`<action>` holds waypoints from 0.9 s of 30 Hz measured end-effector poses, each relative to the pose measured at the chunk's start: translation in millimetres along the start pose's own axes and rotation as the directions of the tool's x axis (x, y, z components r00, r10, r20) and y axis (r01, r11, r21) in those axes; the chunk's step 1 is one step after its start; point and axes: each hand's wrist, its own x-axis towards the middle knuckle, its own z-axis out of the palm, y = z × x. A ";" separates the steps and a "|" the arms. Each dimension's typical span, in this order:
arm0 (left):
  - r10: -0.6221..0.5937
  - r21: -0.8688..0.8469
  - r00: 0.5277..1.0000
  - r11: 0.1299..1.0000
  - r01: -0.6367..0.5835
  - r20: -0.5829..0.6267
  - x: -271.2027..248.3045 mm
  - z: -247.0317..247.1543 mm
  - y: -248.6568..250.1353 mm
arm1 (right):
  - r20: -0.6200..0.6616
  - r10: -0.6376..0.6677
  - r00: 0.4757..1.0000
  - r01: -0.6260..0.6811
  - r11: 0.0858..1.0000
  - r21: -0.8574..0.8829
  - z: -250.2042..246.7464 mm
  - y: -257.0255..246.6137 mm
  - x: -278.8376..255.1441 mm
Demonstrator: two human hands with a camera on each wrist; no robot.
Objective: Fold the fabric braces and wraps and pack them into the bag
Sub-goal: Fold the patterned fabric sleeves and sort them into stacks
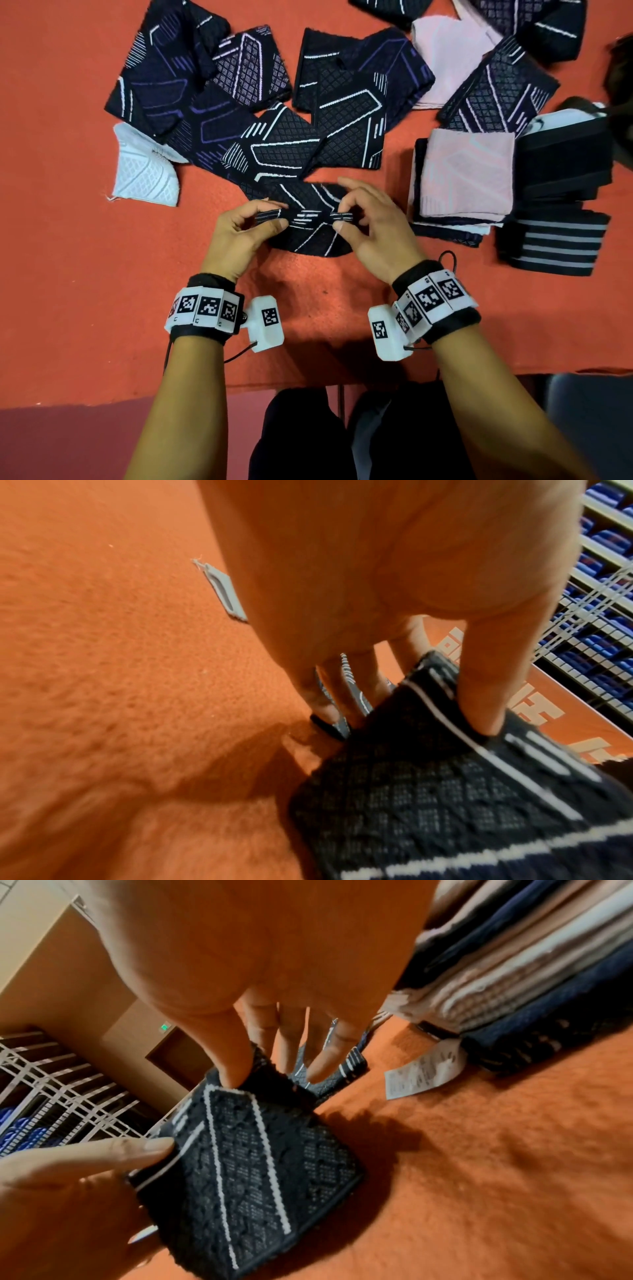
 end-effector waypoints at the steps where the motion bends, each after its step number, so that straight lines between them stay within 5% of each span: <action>1: -0.010 -0.019 1.000 1.000 0.010 0.003 -0.6 1.3 -1.0 | 0.020 0.015 1.000 -0.015 0.999 0.034 1.0 0.0 -3.1; 5: -0.036 -0.023 0.999 0.999 0.036 0.003 -2.4 10.3 -4.1 | 0.092 0.132 0.987 -0.143 0.981 0.127 -0.6 2.8 -10.5; 12: -0.049 -0.015 0.995 0.999 0.051 0.086 -2.1 37.4 -15.1 | 0.028 0.241 0.970 -0.242 0.964 0.109 -15.0 17.6 -16.6; 21: -0.279 0.047 0.947 0.960 0.275 0.159 -5.2 82.1 -43.1 | 0.070 0.392 0.917 -0.397 0.913 0.096 -29.3 50.7 -38.5; 27: -0.315 0.074 0.928 0.949 0.306 0.202 -5.1 102.2 -42.8 | 0.068 0.443 0.894 -0.448 0.886 0.119 -45.5 66.5 -55.9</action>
